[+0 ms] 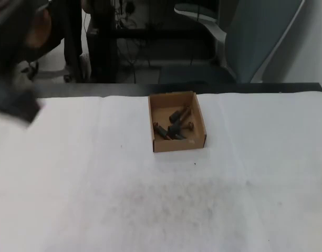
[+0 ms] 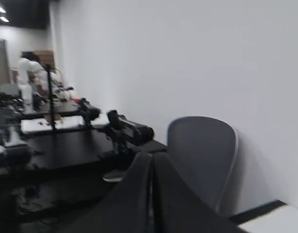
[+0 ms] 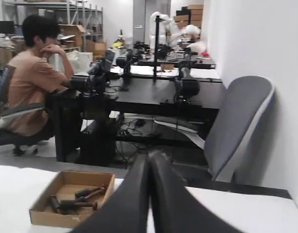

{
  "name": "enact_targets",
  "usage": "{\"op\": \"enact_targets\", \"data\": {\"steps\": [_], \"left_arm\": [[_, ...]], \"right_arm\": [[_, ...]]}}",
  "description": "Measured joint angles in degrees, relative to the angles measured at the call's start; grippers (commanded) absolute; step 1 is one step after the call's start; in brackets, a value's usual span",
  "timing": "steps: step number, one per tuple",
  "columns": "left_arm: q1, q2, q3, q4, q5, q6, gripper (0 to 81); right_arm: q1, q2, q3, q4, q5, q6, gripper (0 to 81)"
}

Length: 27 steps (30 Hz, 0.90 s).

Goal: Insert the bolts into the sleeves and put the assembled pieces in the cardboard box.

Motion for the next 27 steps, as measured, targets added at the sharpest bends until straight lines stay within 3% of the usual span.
{"op": "enact_targets", "data": {"steps": [6,14,20,27], "left_arm": [[4.6,-13.1,6.2,7.3,0.1,0.0,1.8],[6.4,-14.6,9.5,12.0,0.1,0.3,1.8],[6.7,-14.6,9.5,9.0,3.3,-0.5,1.8],[6.7,-14.6,9.9,7.8,3.3,1.8,1.8]], "right_arm": [[0.0,1.0,2.8,1.3,1.5,-3.3,0.6],[-3.1,1.7,7.3,0.3,4.5,-4.7,0.6],[-8.3,7.4,7.5,-11.2,-10.3,-1.9,0.6],[-18.3,23.7,7.8,-16.5,-16.8,2.3,0.6]]}}
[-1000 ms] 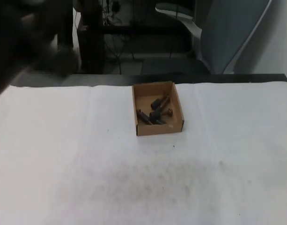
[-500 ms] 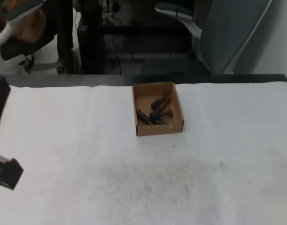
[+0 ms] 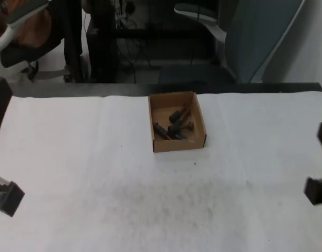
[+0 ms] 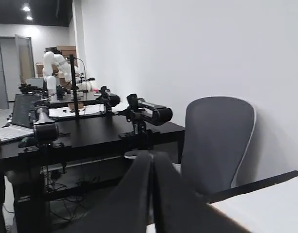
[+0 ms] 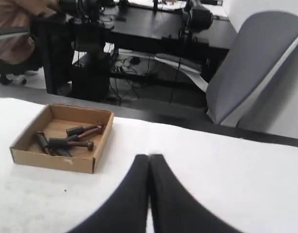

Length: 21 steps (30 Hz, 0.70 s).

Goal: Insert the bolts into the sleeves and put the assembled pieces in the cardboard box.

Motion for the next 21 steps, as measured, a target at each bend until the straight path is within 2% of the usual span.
{"op": "enact_targets", "data": {"steps": [4,8,14,17,21], "left_arm": [[0.0,0.0,0.0,2.1,-2.9,1.7,1.8],[0.0,0.0,0.0,7.0,-3.5,3.6,1.8],[0.0,0.0,3.8,6.2,-1.1,1.4,1.8],[0.0,0.0,7.4,4.8,-0.2,-2.3,1.8],[0.0,0.0,12.7,3.1,1.1,-5.4,1.8]], "right_arm": [[-9.8,-0.1,0.1,-1.5,-5.1,-0.5,0.6],[-21.2,-5.6,0.1,2.9,-13.0,-1.8,0.6],[-37.2,-10.6,2.1,7.4,-31.3,-0.5,0.6],[-41.5,-10.6,4.5,7.6,-37.9,1.2,0.6],[-42.7,-10.6,7.5,6.2,-40.1,2.0,0.6]]}}
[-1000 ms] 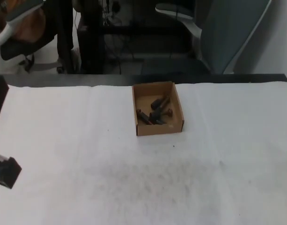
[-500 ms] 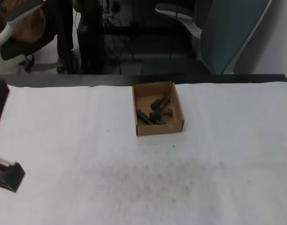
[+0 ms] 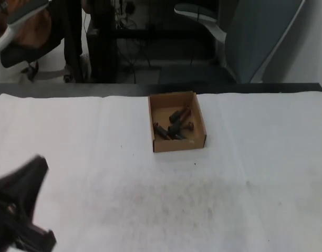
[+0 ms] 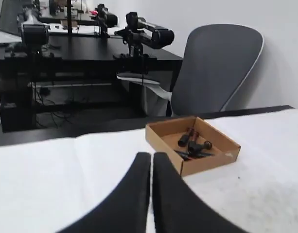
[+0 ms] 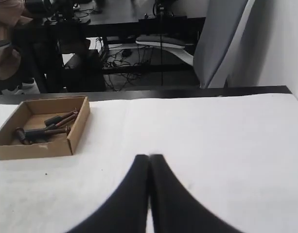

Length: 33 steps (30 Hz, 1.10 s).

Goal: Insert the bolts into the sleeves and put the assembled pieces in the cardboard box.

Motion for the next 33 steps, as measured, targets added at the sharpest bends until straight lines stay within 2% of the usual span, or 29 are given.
{"op": "enact_targets", "data": {"steps": [6,11,14,18,21,33], "left_arm": [[0.0,0.0,4.7,-0.2,0.0,-0.6,1.8],[0.0,0.0,4.7,-1.0,-3.4,-0.6,1.8],[0.0,0.0,4.7,-1.2,-6.5,-0.6,1.8],[0.0,0.1,4.7,-1.4,-10.5,-0.6,1.8],[0.0,0.1,4.7,-1.5,-11.3,-0.6,1.8],[0.0,0.1,4.7,-1.5,-11.5,-0.6,1.8]], "right_arm": [[0.0,0.0,3.3,7.8,-0.8,-0.4,0.6],[0.0,0.0,5.9,10.9,4.0,0.1,0.6],[0.0,0.0,5.9,10.9,4.5,3.3,0.6],[0.0,0.0,5.9,10.9,4.2,12.0,0.6],[0.0,0.0,5.9,10.9,4.2,15.9,0.6],[0.0,0.0,5.9,10.9,4.2,17.2,0.6]]}}
